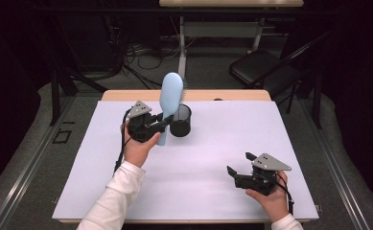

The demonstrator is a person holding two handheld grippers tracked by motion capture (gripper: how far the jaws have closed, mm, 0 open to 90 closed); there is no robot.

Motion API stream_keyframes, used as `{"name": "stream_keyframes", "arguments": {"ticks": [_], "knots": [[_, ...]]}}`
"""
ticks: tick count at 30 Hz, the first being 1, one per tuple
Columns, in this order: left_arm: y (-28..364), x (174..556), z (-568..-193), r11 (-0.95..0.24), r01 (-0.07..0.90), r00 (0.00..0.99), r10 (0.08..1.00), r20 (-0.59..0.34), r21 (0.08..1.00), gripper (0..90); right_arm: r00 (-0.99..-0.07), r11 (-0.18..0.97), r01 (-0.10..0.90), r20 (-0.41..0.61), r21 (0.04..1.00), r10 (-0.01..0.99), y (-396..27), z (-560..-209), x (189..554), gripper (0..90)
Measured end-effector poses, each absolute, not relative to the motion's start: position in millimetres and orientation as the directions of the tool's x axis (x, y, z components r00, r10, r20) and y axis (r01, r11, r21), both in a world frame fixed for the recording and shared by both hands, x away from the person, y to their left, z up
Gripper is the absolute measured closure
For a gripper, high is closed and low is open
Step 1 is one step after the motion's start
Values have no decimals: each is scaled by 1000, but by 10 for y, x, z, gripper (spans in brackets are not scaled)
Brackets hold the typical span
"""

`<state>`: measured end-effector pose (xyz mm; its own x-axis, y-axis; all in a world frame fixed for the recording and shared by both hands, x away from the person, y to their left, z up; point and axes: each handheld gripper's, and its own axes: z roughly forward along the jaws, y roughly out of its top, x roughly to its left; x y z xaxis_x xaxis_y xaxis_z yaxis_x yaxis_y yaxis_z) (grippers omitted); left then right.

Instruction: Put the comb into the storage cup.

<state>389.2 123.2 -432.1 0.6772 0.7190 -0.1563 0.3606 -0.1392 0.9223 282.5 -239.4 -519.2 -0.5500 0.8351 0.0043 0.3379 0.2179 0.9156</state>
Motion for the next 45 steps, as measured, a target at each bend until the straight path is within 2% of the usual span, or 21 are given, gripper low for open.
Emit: {"name": "stream_keyframes", "arguments": {"ticks": [30,45], "knots": [[1288,3869,-4384,-108,339,668,727,-158,935,699,-563,228,365,18,903,826,-2377,-5169,2863,141],[1289,3852,-4392,-109,332,669,728,-152,937,699,-601,215,421,93,881,794,-2141,-4977,3093,138]]}}
